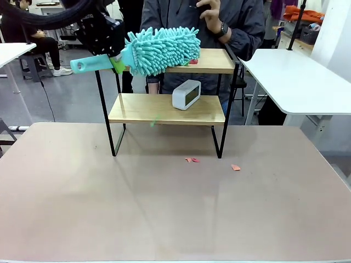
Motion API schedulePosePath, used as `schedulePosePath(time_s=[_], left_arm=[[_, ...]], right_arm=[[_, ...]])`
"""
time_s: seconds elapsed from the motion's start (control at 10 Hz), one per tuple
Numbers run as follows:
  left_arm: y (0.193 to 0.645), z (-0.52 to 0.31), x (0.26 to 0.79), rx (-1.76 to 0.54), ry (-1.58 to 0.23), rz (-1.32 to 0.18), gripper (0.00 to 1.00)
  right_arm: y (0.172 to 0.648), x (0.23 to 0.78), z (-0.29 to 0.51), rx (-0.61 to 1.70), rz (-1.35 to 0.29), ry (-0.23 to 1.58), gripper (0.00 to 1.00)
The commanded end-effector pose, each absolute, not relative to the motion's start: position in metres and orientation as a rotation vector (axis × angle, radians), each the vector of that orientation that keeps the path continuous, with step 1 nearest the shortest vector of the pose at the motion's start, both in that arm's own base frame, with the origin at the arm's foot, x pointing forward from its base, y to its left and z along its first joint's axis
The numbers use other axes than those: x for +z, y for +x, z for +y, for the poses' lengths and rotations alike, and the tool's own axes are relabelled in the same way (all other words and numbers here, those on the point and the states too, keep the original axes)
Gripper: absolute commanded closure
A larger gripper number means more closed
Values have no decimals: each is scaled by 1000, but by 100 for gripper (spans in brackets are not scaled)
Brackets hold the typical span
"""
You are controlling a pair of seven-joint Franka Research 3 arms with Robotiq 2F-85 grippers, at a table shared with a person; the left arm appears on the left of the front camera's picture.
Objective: Clean the shelf.
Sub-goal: Clean the remaining tier of the Shelf with the Duster once objects are removed.
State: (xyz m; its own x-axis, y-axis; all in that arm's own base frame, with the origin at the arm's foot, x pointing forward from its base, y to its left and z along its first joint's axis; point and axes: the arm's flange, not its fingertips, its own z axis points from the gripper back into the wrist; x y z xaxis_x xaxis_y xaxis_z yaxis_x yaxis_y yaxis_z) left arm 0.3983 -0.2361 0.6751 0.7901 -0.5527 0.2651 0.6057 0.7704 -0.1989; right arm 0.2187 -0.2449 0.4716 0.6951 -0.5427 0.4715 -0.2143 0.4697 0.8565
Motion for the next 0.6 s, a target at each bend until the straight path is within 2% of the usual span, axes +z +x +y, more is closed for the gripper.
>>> schedulePosePath(time_s=[0.0,0.3,0.5], left_arm=[[394,-226,679,-732,-302,-157,88],[374,-214,683,-935,-372,-63,88],[360,-206,688,-994,-402,-55,88]], right_arm=[[221,474,-246,-213,-853,1100,0],[221,474,-246,-213,-853,1100,0],[221,474,-246,-213,-853,1100,0]])
